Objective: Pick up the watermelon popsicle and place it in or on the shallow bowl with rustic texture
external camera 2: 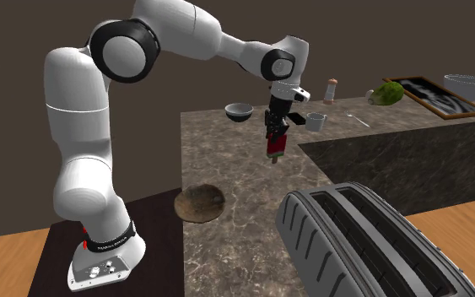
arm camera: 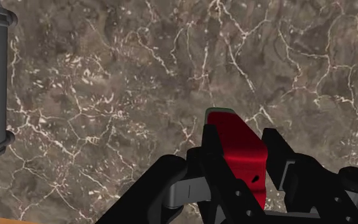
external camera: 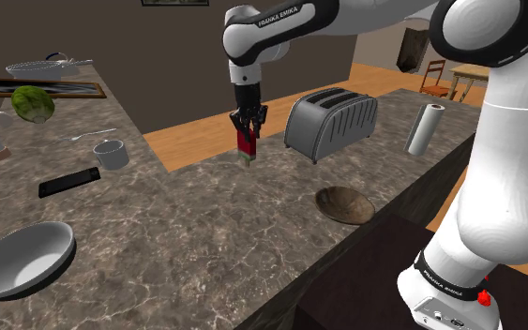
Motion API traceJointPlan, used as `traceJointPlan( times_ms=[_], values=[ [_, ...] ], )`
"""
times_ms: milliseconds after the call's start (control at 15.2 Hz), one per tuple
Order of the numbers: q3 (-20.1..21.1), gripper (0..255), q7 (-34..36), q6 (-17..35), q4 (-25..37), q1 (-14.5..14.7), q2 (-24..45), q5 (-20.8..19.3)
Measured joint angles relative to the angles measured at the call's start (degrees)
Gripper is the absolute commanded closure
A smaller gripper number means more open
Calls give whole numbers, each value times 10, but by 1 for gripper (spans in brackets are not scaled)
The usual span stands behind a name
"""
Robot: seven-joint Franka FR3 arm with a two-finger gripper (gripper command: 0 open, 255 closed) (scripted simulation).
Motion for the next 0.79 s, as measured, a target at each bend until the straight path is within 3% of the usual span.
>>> traceJointPlan(
  times_ms=[792],
  values=[
    [0, 255, 2, -83, 62, -2, -21, 0]
  ],
)
